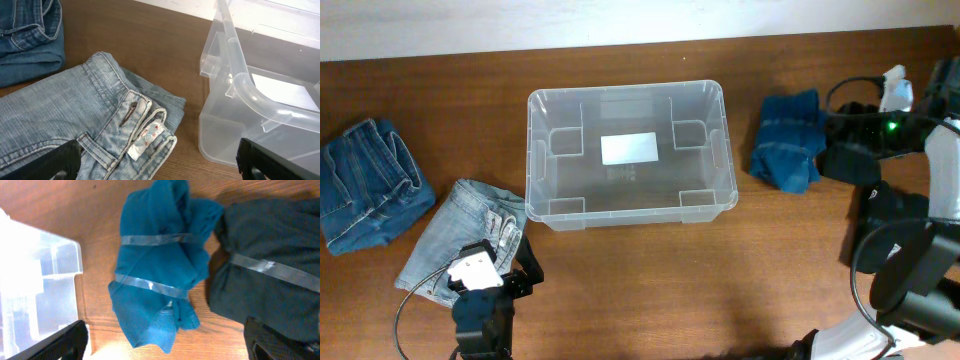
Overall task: Pack container
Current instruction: 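Reach the right gripper to the taped teal bundle and grasp it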
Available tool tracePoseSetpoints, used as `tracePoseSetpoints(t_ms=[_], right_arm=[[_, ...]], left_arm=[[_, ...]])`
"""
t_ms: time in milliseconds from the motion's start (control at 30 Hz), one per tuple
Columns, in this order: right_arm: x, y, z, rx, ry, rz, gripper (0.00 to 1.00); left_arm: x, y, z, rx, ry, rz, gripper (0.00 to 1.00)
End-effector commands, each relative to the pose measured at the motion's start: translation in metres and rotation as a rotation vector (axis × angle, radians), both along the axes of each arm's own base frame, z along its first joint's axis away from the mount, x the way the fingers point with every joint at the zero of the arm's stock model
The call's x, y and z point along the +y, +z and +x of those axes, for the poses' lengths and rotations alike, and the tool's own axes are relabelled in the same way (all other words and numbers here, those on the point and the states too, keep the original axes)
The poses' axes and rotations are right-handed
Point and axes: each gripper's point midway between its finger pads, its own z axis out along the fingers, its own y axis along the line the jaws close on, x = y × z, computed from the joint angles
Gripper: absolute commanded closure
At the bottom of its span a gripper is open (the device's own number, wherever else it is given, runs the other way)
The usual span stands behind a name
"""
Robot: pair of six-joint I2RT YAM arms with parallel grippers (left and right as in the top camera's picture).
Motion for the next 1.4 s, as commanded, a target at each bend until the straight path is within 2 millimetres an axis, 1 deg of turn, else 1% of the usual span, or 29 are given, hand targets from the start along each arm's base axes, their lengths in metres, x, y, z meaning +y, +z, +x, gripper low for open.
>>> tracePoseSetpoints(t_ms=[0, 133, 300, 400, 500, 567, 667, 800, 1067, 1367], right_arm=[[0.015, -0.008, 0.007, -0.015, 0.119, -0.01, 0.06], [0.022, -0.022, 0.009, 0.021, 0.156, -0.034, 0.06], [0.019, -0.037, 0.012, 0.068, 0.145, -0.093, 0.07], [0.018, -0.038, 0.02, 0.066, 0.078, -0.072, 0.08], [0.014, -0.034, 0.029, 0.048, -0.006, -0.045, 0.09], [0.013, -0.033, 0.033, 0.031, -0.013, -0.049, 0.09], [0.012, -0.033, 0.037, 0.017, -0.014, -0.054, 0.13], [0.011, -0.04, 0.039, 0.028, -0.024, -0.046, 0.17], [0.01, -0.079, 0.041, 0.099, -0.032, -0.013, 0.17], [0.009, -0.113, 0.044, 0.148, -0.032, 0.001, 0.16]], left_arm=[[-0.002, -0.004, 0.0, 0.002, -0.013, -0.008, 0.01], [-0.002, -0.004, 0.0, 0.002, -0.013, -0.008, 0.01], [-0.002, -0.004, 0.0, 0.002, -0.013, -0.008, 0.01], [-0.002, -0.004, 0.0, 0.002, -0.013, -0.008, 0.01], [-0.002, -0.004, 0.0, 0.002, -0.013, -0.008, 0.01], [-0.002, -0.004, 0.0, 0.003, -0.013, -0.008, 0.01], [-0.002, -0.004, 0.0, 0.002, -0.013, -0.008, 0.01], [-0.002, -0.004, 0.0, 0.002, -0.013, -0.008, 0.01], [-0.002, -0.004, 0.0, 0.003, -0.013, -0.008, 0.01], [-0.002, -0.004, 0.0, 0.003, -0.013, -0.008, 0.01]])
